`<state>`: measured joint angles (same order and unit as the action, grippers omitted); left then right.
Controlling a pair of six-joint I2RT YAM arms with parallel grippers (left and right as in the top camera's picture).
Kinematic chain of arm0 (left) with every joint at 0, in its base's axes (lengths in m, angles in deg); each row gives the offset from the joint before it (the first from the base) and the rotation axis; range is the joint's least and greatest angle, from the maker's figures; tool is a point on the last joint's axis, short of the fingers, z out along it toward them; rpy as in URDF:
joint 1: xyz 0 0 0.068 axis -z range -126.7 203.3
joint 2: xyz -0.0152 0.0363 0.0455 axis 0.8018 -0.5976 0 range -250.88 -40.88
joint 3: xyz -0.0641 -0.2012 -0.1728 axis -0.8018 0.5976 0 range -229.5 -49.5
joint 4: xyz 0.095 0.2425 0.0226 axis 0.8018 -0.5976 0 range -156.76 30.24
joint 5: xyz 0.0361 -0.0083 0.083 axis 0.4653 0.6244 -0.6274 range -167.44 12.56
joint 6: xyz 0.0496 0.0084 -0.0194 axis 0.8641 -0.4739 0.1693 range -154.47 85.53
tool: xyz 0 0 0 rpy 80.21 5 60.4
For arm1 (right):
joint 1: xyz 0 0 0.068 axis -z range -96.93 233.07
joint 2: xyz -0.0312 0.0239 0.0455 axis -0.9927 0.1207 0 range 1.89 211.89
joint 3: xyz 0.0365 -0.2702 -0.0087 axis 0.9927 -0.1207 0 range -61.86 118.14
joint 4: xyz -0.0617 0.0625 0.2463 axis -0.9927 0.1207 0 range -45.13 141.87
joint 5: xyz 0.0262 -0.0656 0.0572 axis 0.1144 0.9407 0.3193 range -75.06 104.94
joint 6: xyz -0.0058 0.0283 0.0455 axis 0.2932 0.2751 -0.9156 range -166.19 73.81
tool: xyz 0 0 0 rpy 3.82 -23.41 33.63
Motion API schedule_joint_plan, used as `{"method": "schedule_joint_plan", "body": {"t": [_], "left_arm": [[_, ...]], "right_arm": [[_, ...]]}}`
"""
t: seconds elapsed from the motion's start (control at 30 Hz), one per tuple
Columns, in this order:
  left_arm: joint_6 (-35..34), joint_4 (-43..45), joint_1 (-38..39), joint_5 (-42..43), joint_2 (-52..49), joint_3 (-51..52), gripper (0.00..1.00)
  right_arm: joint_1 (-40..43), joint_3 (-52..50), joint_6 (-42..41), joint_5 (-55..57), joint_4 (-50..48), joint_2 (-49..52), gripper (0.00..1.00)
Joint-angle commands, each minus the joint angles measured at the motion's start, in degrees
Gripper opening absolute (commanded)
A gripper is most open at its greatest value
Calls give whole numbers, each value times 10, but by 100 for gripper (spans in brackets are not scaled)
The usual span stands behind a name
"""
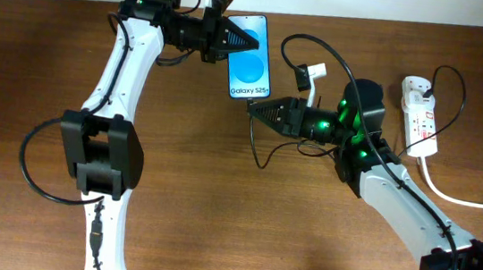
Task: Plug charger to phone and switch on socket
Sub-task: 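Align the plug under the phone port and push it upward, then press the plug further into the phone port with the right gripper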
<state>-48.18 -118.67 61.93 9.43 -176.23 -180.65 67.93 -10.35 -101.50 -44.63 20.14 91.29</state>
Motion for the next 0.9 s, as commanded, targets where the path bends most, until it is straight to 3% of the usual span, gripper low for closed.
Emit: {"method": "schedule_joint_plan", "body": {"t": [0.0,0.4,0.87], "left_arm": [[12,-7,3,33,5,-7,0],[12,-14,8,33,5,-7,0],[12,-22,11,33,5,-7,0]], "right_arm": [[17,2,8,40,-12,-5,4],[17,3,-25,65,-72,20,4],[17,32,-26,75,-73,39,4]]}}
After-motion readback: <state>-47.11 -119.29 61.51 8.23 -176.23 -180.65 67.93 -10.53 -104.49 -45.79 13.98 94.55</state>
